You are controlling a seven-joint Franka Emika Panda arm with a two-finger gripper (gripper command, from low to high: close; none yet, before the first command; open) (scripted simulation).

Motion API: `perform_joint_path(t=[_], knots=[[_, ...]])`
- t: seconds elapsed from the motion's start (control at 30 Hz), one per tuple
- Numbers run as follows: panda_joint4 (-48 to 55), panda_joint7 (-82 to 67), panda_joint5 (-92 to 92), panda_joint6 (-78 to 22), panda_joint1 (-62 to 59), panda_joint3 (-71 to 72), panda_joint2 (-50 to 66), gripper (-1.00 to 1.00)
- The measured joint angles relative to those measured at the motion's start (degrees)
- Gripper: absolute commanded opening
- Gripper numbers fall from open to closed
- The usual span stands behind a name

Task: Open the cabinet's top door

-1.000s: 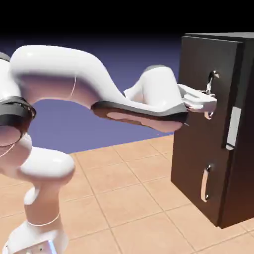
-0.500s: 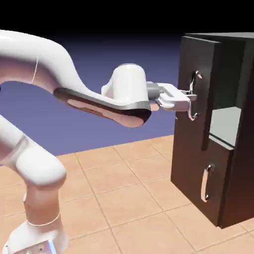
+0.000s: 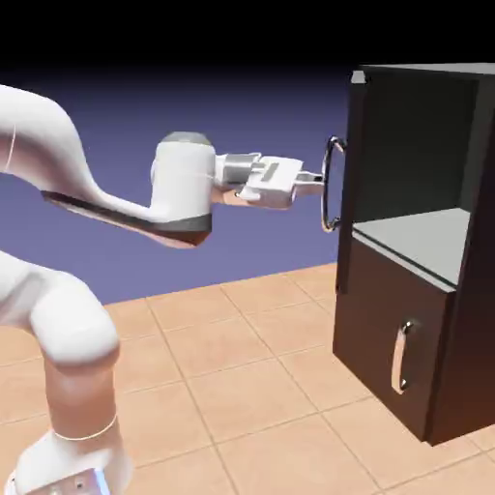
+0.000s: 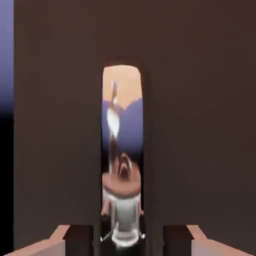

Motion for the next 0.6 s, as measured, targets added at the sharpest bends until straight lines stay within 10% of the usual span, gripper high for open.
perform_joint_path(t=[0.6], knots=[[13.82,-1.10,36.78,-43.58,-0.96,33.07,14.44,-1.00]])
